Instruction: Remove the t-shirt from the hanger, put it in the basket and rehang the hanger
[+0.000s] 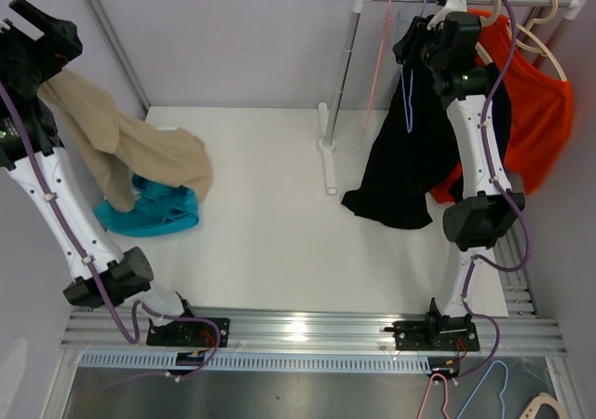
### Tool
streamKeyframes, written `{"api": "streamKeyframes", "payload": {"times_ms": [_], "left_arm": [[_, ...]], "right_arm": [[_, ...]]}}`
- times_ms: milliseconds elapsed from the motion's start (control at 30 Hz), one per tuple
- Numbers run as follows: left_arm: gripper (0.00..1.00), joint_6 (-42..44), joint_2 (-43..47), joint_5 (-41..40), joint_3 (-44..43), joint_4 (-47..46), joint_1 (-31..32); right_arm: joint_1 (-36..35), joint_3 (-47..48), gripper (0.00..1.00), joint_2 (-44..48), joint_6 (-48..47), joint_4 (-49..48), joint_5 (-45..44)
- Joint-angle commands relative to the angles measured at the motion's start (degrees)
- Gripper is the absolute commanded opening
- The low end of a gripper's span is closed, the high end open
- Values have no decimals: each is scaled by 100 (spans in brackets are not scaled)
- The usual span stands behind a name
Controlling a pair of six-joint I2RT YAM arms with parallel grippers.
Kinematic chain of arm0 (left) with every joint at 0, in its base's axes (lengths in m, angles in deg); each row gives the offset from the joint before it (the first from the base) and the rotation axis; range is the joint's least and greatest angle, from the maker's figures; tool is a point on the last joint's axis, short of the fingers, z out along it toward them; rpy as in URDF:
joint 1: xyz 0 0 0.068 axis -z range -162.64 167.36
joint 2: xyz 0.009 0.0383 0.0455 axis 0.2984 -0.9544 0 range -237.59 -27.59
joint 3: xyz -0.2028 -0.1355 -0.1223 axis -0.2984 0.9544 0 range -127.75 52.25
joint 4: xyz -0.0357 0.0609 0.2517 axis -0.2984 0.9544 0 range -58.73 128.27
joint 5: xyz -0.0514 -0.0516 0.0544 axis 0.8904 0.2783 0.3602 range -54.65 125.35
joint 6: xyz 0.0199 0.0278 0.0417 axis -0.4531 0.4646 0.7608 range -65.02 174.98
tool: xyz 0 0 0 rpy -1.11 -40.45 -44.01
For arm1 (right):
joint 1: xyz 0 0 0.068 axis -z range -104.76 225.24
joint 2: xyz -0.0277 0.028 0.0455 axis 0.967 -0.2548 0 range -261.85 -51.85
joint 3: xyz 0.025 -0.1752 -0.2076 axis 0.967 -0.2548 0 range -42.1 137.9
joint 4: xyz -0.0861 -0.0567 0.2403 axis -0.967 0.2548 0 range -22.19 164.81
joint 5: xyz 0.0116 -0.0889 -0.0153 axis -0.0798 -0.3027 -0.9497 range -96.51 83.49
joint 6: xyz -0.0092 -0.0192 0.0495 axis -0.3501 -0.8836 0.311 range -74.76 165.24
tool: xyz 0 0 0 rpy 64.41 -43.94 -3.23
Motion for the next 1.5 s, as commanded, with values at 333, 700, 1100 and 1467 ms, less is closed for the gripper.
{"api": "streamKeyframes", "payload": {"times_ms": [333,700,1100,1467], "left_arm": [[100,151,381,-108,671,-395,-24],[100,1997,326,-2570,62,977,996],[100,2121,-113,-2351,-420,2568,1014],[99,1515,1688,-1099,703,1541,2365]], "right_arm": [[397,-99,88,1328,36,392,289],[556,-618,88,1681,475,32,728],[565,-749,89,1750,151,524,114],[1381,-1611,87,2480,-43,560,-142]]}}
